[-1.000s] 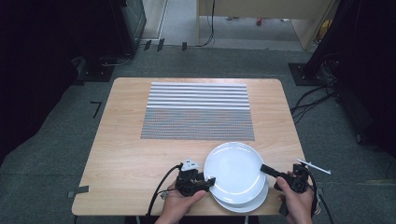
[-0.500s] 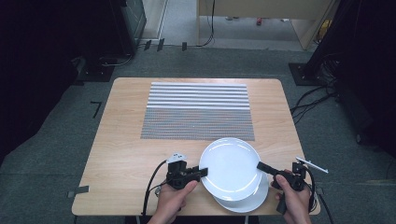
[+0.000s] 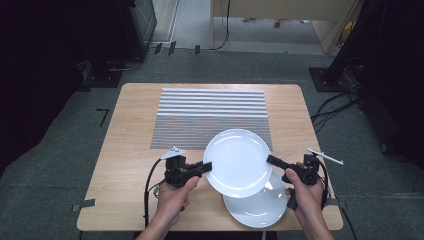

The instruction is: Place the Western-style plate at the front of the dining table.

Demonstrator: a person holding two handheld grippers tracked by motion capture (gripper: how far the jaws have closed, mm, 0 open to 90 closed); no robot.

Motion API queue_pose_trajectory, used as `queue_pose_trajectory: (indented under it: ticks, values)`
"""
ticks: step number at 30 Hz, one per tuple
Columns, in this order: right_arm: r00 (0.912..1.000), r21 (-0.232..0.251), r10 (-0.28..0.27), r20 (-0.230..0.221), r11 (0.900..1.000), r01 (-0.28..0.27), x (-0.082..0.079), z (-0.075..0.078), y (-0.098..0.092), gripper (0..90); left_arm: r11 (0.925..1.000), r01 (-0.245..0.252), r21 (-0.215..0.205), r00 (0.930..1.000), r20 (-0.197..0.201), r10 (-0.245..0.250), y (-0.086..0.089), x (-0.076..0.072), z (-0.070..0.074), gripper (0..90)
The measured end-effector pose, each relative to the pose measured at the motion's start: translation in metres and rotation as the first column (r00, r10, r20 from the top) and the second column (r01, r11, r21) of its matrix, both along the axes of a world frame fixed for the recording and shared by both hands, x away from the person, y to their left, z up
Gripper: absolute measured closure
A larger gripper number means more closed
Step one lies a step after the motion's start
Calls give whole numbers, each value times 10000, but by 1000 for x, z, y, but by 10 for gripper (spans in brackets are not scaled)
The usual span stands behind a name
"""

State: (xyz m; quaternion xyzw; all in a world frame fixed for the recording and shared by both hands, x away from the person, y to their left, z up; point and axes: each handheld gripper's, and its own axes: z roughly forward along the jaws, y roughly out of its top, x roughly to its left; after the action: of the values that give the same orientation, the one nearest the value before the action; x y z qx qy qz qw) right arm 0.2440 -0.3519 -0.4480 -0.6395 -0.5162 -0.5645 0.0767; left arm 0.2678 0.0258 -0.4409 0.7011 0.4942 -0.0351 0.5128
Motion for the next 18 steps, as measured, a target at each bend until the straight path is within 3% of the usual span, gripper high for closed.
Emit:
queue_pose_trajectory:
  ticks: [8, 18]
  values:
    - [9987, -174, 320, 405, 9994, -313, 34, 26, 24, 881, 9971, -752, -69, 9968, 283, 754, 20, 26, 20, 724]
    - [9977, -277, 416, 528, 9988, -402, 70, 44, 41, 881, 9953, -963, -57, 9951, 218, 964, 34, 58, 32, 719]
